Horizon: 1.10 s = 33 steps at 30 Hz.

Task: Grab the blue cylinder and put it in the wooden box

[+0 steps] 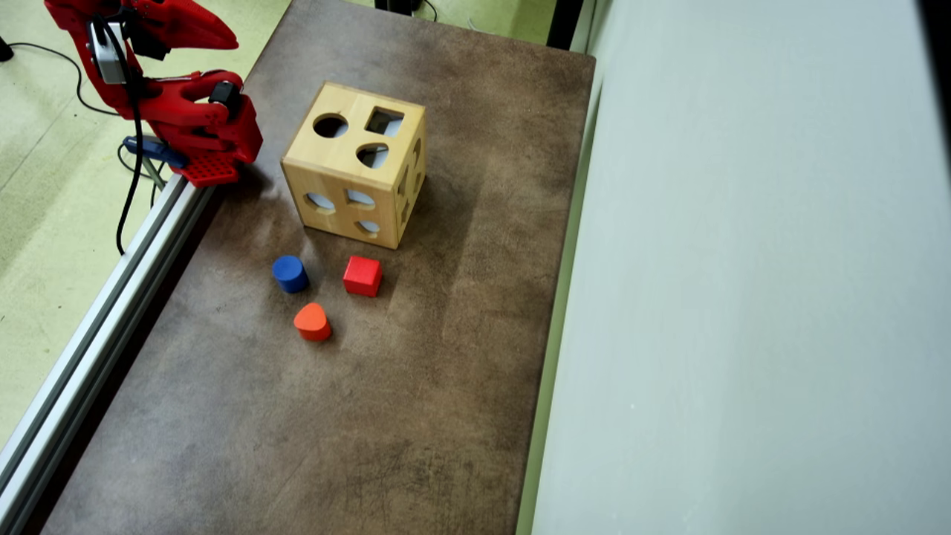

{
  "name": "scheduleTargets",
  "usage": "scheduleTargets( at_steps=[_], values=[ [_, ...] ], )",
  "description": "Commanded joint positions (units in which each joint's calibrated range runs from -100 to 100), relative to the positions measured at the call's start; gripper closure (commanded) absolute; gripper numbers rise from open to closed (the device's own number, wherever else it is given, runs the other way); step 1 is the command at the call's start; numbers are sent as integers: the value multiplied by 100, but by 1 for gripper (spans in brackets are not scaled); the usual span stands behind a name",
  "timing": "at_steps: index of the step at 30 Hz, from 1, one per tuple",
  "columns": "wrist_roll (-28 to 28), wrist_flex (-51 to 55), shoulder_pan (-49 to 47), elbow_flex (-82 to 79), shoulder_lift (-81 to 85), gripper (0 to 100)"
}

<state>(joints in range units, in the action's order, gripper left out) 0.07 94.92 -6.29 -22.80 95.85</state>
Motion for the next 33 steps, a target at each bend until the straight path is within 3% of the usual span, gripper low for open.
scheduleTargets(
  at_steps=[1, 12, 26, 33],
  values=[
    [-10, 2, -25, -1, -35, 97],
    [24, -95, 57, 35, -332, 97],
    [39, -46, 109, 1770, -3729, 97],
    [44, -95, 1431, 1690, -4850, 97]
  ],
)
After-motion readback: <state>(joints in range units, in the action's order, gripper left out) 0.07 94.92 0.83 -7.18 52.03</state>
